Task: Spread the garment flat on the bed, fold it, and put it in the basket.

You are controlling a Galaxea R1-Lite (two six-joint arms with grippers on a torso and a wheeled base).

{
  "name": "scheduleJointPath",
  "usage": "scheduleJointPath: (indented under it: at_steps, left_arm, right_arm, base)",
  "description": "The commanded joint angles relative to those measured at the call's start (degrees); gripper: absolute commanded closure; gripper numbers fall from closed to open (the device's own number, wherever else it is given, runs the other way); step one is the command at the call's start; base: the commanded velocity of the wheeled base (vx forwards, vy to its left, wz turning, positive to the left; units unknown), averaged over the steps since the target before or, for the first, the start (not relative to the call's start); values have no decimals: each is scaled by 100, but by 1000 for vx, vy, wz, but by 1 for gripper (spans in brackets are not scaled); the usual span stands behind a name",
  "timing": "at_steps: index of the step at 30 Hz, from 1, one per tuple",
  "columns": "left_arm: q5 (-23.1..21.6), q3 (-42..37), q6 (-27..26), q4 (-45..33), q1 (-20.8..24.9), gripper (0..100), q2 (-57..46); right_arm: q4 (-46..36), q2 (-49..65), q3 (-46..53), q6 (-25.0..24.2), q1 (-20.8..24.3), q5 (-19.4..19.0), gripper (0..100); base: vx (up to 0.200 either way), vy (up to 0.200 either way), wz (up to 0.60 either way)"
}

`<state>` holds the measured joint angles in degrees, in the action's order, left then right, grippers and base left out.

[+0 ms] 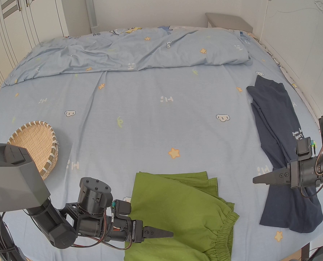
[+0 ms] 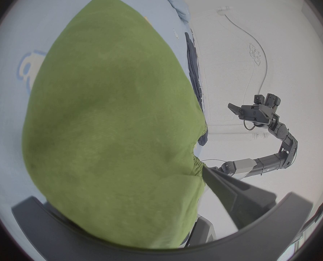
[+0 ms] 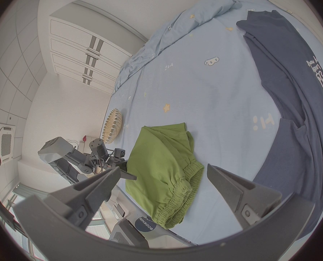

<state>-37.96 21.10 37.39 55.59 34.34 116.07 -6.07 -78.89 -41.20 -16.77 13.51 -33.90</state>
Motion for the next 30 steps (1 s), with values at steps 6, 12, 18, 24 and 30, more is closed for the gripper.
scheduleJointPath:
  at_steps: [6, 12, 18, 24, 30]
  left_arm:
    - [-18, 61, 357, -101, -112, 100, -137]
    - [-45, 535, 761, -848, -578, 100, -1332]
    - [8, 2372, 638, -4311, -1325, 100, -2123]
    - [-45, 2847, -838, -5937, -1861, 100, -2510]
    - [-27, 2768, -1629, -6288, -1931, 100, -2580]
  right_arm:
    - [1, -39, -46, -45, 20, -2, 0]
    - [-26, 22, -344, -177, 3, -2, 0]
    - [-210, 5, -1118, -406, -182, -29, 0]
    - [-667, 5, -1399, -458, -199, -90, 0]
    - [-588, -22, -1320, -485, -191, -213, 0]
  base:
    - [0, 0, 0]
    - [0, 0, 0]
    - [0, 0, 0]
    - [0, 0, 0]
    - [0, 0, 0]
